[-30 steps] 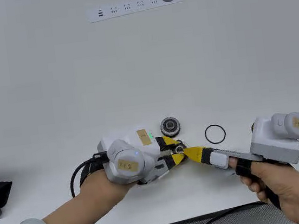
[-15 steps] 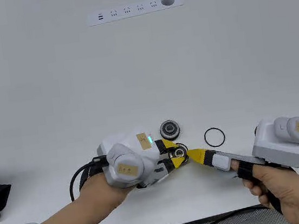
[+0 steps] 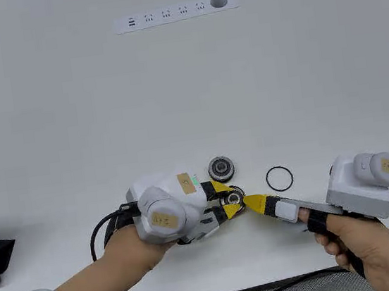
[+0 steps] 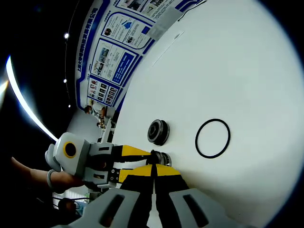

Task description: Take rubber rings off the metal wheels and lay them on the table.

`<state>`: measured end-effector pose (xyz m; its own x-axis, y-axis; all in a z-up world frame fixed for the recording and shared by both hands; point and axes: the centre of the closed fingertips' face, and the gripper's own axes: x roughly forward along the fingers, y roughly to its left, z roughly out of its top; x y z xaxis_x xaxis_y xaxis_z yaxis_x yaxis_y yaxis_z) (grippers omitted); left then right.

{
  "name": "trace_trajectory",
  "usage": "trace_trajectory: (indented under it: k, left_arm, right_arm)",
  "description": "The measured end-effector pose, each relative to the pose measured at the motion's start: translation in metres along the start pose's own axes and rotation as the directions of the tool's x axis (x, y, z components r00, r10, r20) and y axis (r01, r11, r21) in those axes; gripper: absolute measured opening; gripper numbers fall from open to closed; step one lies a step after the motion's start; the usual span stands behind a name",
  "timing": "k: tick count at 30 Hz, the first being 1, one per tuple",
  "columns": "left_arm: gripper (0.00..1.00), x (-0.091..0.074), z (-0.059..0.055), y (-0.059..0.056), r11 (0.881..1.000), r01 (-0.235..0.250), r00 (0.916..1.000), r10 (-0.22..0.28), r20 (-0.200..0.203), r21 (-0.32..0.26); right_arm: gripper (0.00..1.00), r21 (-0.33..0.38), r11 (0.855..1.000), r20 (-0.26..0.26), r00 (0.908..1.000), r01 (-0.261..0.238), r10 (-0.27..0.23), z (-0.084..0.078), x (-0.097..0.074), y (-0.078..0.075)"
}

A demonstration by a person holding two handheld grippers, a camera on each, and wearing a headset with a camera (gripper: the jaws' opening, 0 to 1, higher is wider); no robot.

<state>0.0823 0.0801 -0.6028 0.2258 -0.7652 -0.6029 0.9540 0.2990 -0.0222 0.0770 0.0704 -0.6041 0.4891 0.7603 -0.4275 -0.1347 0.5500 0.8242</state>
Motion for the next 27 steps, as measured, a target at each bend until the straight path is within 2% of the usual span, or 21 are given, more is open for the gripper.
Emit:
trace_trajectory:
  k: [5, 16, 21, 27]
  left_arm:
    - [0.17, 0.0, 0.001, -0.002, 1.0, 0.012, 0.9999, -0.012, 0.005, 0.004]
    - [0.22, -0.003, 0.005, -0.001, 1.0, -0.002, 0.9996, 0.001, 0.028, 0.011]
    - [0.24, -0.006, 0.002, 0.001, 1.0, -0.013, 0.9996, 0.013, 0.026, 0.009]
    - [0.3, -0.011, -0.004, 0.004, 1.0, -0.031, 0.9992, 0.031, 0.025, -0.004]
  right_arm:
    - [0.02, 0.0, 1.0, 0.0, 1.0, 0.002, -0.002, -0.001, 0.0, 0.0]
    - [0.02, 0.001, 1.0, 0.0, 1.0, 0.001, -0.001, -0.001, 0.0, 0.0]
    - [0.02, 0.002, 1.0, -0.001, 1.0, -0.004, 0.004, -0.002, 0.0, 0.001]
    - [0.02, 0.001, 1.0, -0.001, 1.0, -0.008, 0.008, -0.001, 0.0, 0.003]
